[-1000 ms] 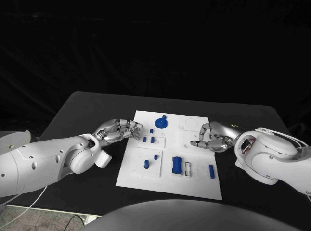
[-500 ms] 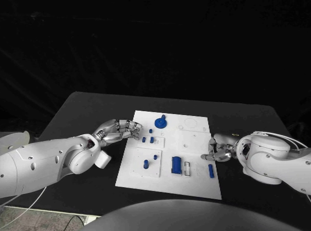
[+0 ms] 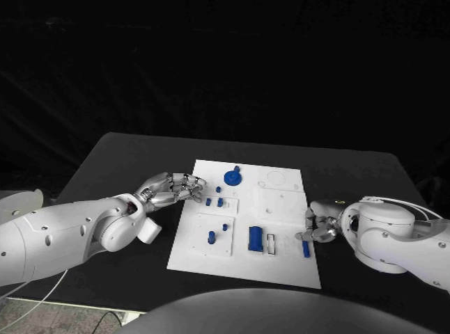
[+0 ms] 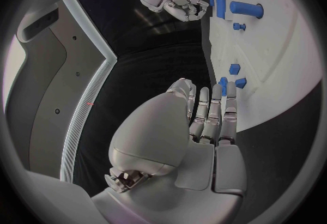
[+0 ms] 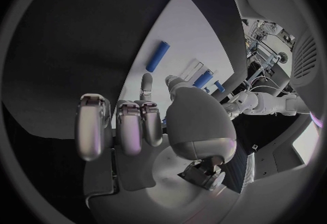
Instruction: Assemble the parts on the task board
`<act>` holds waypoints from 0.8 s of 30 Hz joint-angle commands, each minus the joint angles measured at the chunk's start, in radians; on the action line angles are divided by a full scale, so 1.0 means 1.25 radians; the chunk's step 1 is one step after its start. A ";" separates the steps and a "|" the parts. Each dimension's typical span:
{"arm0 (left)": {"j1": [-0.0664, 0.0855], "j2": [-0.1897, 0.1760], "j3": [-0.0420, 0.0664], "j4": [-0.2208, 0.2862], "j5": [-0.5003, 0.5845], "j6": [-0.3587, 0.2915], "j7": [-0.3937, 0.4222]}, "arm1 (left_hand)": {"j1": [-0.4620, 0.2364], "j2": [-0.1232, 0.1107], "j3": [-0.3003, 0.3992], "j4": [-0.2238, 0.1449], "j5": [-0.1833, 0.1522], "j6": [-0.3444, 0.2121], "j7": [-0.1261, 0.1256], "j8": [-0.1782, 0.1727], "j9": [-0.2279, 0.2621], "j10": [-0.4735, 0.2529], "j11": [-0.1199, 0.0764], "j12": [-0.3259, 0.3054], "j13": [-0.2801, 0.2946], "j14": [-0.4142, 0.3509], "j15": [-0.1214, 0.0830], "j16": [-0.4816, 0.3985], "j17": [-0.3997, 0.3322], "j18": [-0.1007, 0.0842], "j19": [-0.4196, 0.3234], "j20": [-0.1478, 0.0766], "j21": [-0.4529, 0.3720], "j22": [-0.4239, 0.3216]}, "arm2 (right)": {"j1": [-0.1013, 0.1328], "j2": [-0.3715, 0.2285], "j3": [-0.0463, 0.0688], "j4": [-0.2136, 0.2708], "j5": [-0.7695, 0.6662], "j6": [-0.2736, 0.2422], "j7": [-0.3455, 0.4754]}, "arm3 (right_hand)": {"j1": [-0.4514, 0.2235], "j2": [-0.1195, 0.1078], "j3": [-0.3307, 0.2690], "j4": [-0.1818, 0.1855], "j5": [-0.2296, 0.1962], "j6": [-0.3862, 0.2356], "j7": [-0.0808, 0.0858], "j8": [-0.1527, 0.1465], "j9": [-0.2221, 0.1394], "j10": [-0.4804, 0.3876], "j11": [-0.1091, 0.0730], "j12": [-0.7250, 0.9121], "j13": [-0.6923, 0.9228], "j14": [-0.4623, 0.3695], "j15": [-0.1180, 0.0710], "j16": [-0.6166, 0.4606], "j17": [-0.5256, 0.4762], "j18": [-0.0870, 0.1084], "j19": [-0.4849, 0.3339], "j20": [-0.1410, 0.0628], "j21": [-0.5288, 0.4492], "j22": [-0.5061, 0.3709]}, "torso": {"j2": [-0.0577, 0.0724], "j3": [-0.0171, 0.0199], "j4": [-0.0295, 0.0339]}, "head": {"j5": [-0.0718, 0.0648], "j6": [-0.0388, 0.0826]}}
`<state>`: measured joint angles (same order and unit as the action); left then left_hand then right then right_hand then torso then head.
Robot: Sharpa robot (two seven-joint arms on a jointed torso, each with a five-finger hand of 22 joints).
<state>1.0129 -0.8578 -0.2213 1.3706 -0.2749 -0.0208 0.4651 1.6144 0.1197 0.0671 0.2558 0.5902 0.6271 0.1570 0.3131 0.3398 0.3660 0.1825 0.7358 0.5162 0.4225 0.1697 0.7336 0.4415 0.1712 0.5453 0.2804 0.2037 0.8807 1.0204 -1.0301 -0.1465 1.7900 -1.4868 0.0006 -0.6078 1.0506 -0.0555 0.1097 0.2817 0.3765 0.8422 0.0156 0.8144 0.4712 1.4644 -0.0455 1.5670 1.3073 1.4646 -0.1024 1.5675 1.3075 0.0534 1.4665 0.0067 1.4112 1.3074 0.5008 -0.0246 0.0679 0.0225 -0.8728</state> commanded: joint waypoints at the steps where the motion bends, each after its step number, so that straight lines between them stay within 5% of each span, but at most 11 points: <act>1: 0.000 0.001 0.001 0.001 0.002 0.012 0.003 | 0.008 -0.001 0.004 -0.001 0.004 0.000 0.006 0.003 0.000 0.004 0.003 0.002 -0.002 0.001 0.003 0.005 -0.002 -0.002 0.001 -0.003 -0.005 0.001 | -0.004 0.000 0.000 0.001 -0.057 0.026 -0.016 | 0.004 -0.001 0.003 0.001 -0.005 0.006 0.001 -0.005 0.001 0.085 -0.003 0.003 0.211 0.085 -0.006 0.003 0.211 -0.012 0.038 -0.004 -0.002 0.170 | 0.000 0.0002 -0.0003 | 0.001 0.000; 7: 0.000 0.002 0.001 0.001 0.002 0.013 0.001 | 0.008 -0.001 0.005 -0.001 0.004 0.000 0.006 0.003 0.000 0.005 0.004 0.002 -0.003 0.001 0.003 0.006 -0.002 -0.003 0.001 -0.003 -0.005 0.002 | -0.010 0.000 0.000 0.002 -0.061 0.036 -0.018 | -0.001 0.001 0.001 0.003 -0.012 0.012 0.002 -0.015 0.005 0.085 -0.003 0.003 0.211 0.085 -0.005 0.003 0.211 -0.012 0.037 -0.004 -0.004 0.169 | 0.000 0.0000 0.0000 | -0.001 0.000; 13: 0.000 0.002 0.001 0.000 0.002 0.014 0.000 | 0.008 -0.002 0.006 -0.001 0.004 0.000 0.007 0.003 0.000 0.005 0.004 0.002 -0.003 0.001 0.003 0.006 -0.002 -0.003 0.001 -0.003 -0.005 0.002 | -0.019 -0.001 0.000 0.000 -0.055 0.041 -0.019 | -0.018 0.010 -0.001 0.004 -0.012 0.013 0.006 -0.053 0.006 0.085 0.001 0.003 0.211 0.085 -0.003 0.003 0.211 -0.011 0.036 -0.002 -0.008 0.168 | 0.000 0.0001 0.0000 | 0.001 0.000; 24: 0.000 0.003 0.001 -0.001 0.002 0.016 -0.002 | 0.008 -0.002 0.006 -0.001 0.004 0.000 0.007 0.003 0.000 0.005 0.004 0.002 -0.003 0.001 0.003 0.006 -0.002 -0.003 0.001 -0.003 -0.005 0.002 | -0.039 0.003 0.000 -0.009 -0.037 0.034 -0.018 | -0.005 0.008 0.018 -0.004 0.101 0.013 0.028 -0.187 -0.017 0.085 0.020 0.003 0.211 0.081 0.014 -0.006 0.192 -0.008 0.032 0.013 -0.023 0.164 | 0.000 0.0000 -0.0002 | 0.002 0.000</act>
<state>1.0126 -0.8565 -0.2210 1.3689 -0.2749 -0.0202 0.4586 1.6144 0.1197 0.0671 0.2557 0.5901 0.6271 0.1570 0.3130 0.3398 0.3696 0.1862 0.7358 0.5139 0.4224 0.1697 0.7336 0.4401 0.1713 0.5453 0.2804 0.2037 0.8817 0.9786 -1.0280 -0.1436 1.7819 -1.5379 0.0313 -0.6225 1.0351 -0.0401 0.1292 0.2760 0.4916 0.8589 0.0445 0.5963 0.4600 1.4642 -0.0273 1.5670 1.3081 1.4663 -0.0893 1.5668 1.3074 0.0533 1.4664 0.0182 1.3861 1.3081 0.5007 -0.0246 0.0679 0.0246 -0.8728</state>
